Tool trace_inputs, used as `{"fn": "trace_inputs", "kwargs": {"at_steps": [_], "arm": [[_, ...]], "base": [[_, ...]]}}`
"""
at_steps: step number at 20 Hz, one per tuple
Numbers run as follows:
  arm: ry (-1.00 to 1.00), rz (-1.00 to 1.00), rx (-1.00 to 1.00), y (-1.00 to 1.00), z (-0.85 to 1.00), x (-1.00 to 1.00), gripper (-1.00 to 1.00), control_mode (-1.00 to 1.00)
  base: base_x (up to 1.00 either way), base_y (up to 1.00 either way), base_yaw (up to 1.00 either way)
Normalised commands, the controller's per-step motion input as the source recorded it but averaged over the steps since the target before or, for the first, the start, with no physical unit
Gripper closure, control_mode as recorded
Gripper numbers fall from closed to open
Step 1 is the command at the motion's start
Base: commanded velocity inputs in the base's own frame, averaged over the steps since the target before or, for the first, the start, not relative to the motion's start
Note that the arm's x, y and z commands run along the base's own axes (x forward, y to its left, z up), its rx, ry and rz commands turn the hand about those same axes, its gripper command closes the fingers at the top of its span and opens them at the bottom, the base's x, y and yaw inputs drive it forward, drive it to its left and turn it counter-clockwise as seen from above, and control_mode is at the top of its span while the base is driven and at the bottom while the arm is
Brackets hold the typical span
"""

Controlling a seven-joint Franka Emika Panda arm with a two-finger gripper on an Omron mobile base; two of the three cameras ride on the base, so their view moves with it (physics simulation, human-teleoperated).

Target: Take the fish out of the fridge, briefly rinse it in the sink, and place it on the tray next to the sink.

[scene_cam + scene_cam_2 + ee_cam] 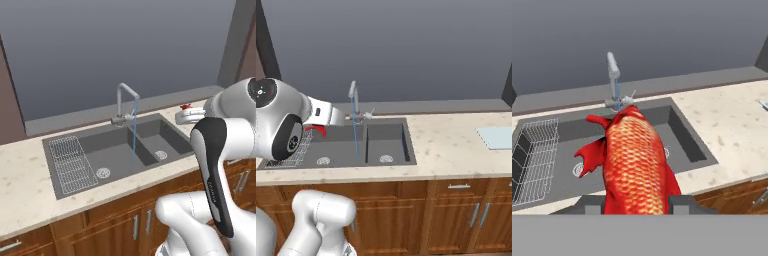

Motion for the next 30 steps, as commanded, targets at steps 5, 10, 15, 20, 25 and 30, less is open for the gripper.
{"fn": "trace_inputs", "kwargs": {"at_steps": [5, 10, 15, 20, 25, 30], "arm": [[0.0, 0.0, 0.0, 0.0, 0.0, 0.0, 1.0, 1.0], [0.0, 0.0, 0.0, 0.0, 0.0, 0.0, 1.0, 1.0], [0.0, 0.0, 0.0, 0.0, 0.0, 0.0, 1.0, 1.0], [0.0, 0.0, 0.0, 0.0, 0.0, 0.0, 1.0, 1.0], [0.0, 0.0, 0.0, 0.0, 0.0, 0.0, 1.0, 1.0], [0.0, 0.0, 0.0, 0.0, 0.0, 0.0, 1.0, 1.0]], "base": [[0.18, -1.0, -0.06], [0.11, -1.0, 0.05], [-0.16, -0.97, 0.24], [0.07, -0.25, 0.23], [0.0, 0.56, 0.21], [0.0, 0.18, 0.06]]}}
